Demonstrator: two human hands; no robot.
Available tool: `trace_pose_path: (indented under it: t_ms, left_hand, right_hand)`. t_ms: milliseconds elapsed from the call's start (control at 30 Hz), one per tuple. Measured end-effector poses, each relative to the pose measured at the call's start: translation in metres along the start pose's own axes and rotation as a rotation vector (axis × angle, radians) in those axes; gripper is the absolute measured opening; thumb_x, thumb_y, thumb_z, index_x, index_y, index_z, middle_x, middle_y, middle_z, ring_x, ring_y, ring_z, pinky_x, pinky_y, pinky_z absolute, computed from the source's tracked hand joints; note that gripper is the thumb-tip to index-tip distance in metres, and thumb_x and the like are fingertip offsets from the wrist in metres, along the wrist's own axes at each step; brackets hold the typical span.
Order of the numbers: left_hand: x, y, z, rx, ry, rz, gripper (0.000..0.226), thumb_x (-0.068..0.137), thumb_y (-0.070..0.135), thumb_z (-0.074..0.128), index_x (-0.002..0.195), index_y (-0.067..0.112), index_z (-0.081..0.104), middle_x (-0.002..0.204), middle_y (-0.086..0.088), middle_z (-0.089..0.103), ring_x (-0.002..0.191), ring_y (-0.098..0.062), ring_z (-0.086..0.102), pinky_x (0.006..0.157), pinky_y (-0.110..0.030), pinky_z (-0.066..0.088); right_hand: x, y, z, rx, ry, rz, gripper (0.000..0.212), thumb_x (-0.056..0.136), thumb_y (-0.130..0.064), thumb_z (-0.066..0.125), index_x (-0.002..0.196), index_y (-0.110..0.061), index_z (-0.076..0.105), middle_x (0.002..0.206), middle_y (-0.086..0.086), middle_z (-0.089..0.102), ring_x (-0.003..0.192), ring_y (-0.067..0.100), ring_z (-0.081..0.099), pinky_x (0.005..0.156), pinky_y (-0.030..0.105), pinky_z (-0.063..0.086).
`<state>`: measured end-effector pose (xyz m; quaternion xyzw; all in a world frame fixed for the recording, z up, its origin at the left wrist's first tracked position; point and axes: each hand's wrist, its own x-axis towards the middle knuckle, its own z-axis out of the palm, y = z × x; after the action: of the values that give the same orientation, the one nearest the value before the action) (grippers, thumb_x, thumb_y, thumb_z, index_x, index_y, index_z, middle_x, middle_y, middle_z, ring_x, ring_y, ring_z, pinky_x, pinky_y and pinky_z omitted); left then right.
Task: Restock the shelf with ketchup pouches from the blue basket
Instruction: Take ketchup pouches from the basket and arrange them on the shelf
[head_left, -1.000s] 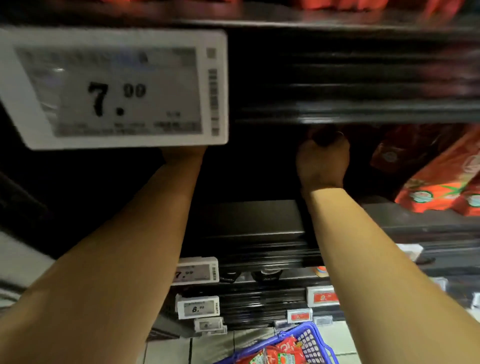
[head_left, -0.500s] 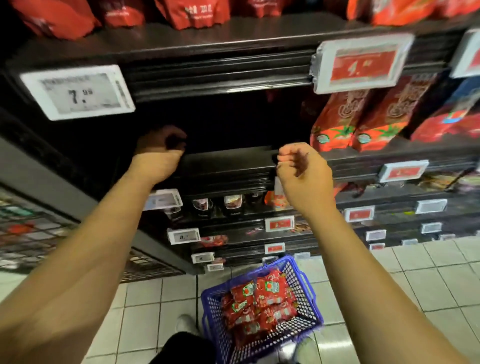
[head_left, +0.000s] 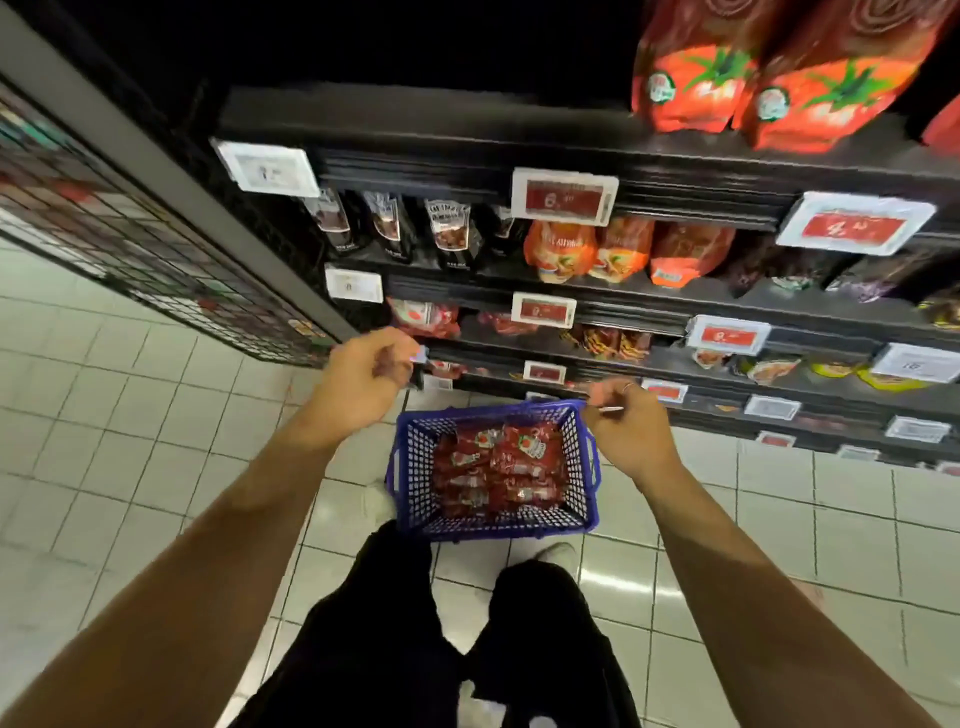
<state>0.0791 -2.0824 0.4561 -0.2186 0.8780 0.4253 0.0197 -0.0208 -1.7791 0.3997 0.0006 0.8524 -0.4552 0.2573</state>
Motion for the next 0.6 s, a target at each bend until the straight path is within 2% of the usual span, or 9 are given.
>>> trace_pose_path:
  t_ms: [67,133,233,300,367,433,500,567,600]
  left_hand:
    - [-0.017,-0.022,0.028,-0.034,-0.147,-0.159,0.006,0.093,0.006,0.067,0.097,0.002,0.069,0.092,-0.008,0.067,0.081,-0.017,0.060,0.072,-0.021,0.049]
    - [-0.029,-0.048,0.050,-0.025,-0.248,-0.271,0.023,0.097,0.026,0.065,0.096,0.003,0.067,0.089,-0.009,0.063,0.075,-0.013,0.056,0.064,-0.020,0.046]
    - [-0.050,-0.089,0.072,0.171,-0.361,-0.458,0.017,0.099,0.027,0.058,0.105,0.016,0.068,0.104,-0.005,0.069,0.095,-0.021,0.064,0.080,-0.032,0.051]
    - [-0.063,-0.111,0.082,0.179,-0.422,-0.544,0.019,0.093,0.023,0.060,0.107,0.012,0.067,0.106,-0.011,0.070,0.099,-0.029,0.065,0.077,-0.034,0.050]
    - [-0.075,-0.127,0.086,0.187,-0.410,-0.592,0.019,0.090,0.020,0.061,0.103,0.008,0.068,0.104,-0.014,0.070,0.098,-0.032,0.065,0.071,-0.032,0.045]
    - [-0.086,-0.143,0.093,0.180,-0.382,-0.627,0.021,0.090,0.017,0.060,0.105,0.005,0.069,0.107,-0.017,0.070,0.099,-0.034,0.064,0.073,-0.033,0.047]
    - [-0.091,-0.155,0.101,0.146,-0.332,-0.651,0.025,0.093,0.016,0.057,0.112,0.005,0.067,0.116,-0.018,0.067,0.105,-0.035,0.063,0.079,-0.034,0.051]
    - [-0.096,-0.173,0.111,-0.004,-0.280,-0.708,0.030,0.099,0.015,0.050,0.124,0.004,0.063,0.129,-0.016,0.062,0.118,-0.033,0.059,0.091,-0.037,0.052]
    - [-0.102,-0.180,0.115,-0.010,-0.311,-0.714,0.032,0.102,0.015,0.047,0.128,0.004,0.061,0.133,-0.015,0.060,0.123,-0.032,0.057,0.096,-0.039,0.051]
  right_hand:
    - [0.000,0.029,0.011,-0.069,-0.054,0.102,0.003,0.085,-0.019,0.070,0.086,-0.021,0.068,0.089,-0.003,0.074,0.083,0.017,0.070,0.080,0.032,0.057]
    - [-0.001,0.049,0.022,-0.113,-0.099,0.179,0.005,0.084,-0.026,0.070,0.084,-0.022,0.068,0.087,-0.003,0.074,0.079,0.018,0.073,0.070,0.032,0.059]
    - [-0.003,0.066,0.039,-0.328,-0.170,0.220,0.019,0.086,-0.037,0.061,0.076,-0.020,0.061,0.089,0.004,0.072,0.077,0.022,0.070,0.070,0.034,0.058]
    - [-0.006,0.074,0.050,-0.421,-0.188,0.239,0.024,0.087,-0.038,0.056,0.073,-0.018,0.058,0.088,0.006,0.071,0.075,0.023,0.065,0.067,0.031,0.050]
    - [-0.009,0.078,0.059,-0.458,-0.210,0.267,0.021,0.090,-0.034,0.056,0.082,-0.016,0.062,0.092,0.008,0.071,0.080,0.026,0.066,0.071,0.035,0.053]
    - [-0.013,0.081,0.067,-0.465,-0.227,0.291,0.018,0.090,-0.028,0.057,0.092,-0.014,0.068,0.097,0.009,0.071,0.087,0.028,0.067,0.078,0.039,0.057]
    - [-0.013,0.083,0.075,-0.494,-0.231,0.295,0.021,0.089,-0.026,0.058,0.101,-0.013,0.070,0.102,0.009,0.071,0.089,0.027,0.067,0.081,0.038,0.056]
    - [-0.008,0.086,0.084,-0.499,-0.235,0.320,0.022,0.088,-0.026,0.058,0.101,-0.013,0.070,0.102,0.011,0.073,0.091,0.032,0.069,0.085,0.042,0.057]
    - [-0.006,0.090,0.089,-0.509,-0.247,0.329,0.021,0.088,-0.026,0.057,0.099,-0.015,0.070,0.102,0.012,0.074,0.093,0.034,0.069,0.086,0.042,0.056]
